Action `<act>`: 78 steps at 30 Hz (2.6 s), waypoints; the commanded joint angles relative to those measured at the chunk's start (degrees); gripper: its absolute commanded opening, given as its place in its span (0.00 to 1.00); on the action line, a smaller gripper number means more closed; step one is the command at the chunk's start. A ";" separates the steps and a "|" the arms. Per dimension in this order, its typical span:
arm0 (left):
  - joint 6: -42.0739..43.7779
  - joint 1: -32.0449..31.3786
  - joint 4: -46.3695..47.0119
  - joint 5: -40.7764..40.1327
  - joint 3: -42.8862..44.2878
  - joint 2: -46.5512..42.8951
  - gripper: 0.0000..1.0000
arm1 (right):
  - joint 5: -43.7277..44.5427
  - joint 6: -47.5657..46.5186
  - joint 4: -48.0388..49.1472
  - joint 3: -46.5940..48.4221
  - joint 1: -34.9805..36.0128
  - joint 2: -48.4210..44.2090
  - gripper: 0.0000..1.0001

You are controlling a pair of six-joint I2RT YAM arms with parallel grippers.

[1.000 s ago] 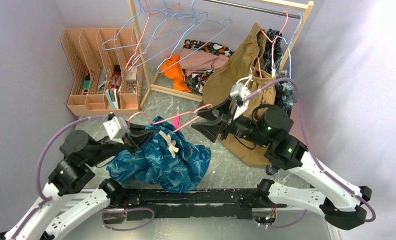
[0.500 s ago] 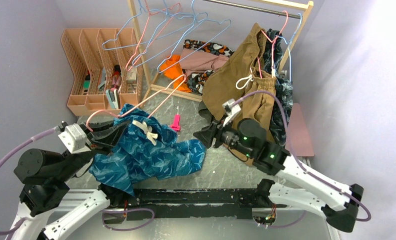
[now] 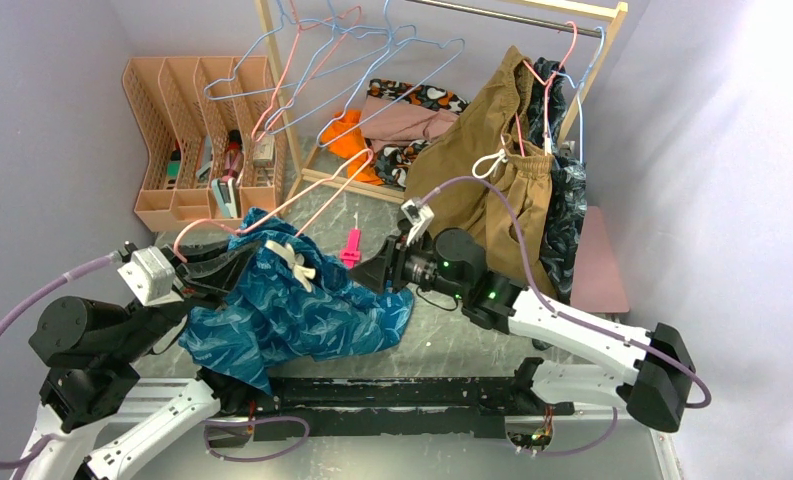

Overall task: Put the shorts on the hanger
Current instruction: Hang the shorts on the hanger.

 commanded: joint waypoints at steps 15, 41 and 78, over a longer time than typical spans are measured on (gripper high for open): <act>-0.63 0.09 3.11 -0.41 1.35 -0.61 0.07 | 3.33 1.15 -6.79 5.61 2.12 5.47 0.08; -1.02 0.08 -10.61 16.78 -1.14 0.70 0.07 | 18.08 -6.42 -45.51 19.91 -7.21 -2.22 0.00; 5.03 0.14 -16.40 13.75 -8.89 8.31 0.07 | 13.25 -15.41 -58.63 36.56 -12.45 -0.03 0.00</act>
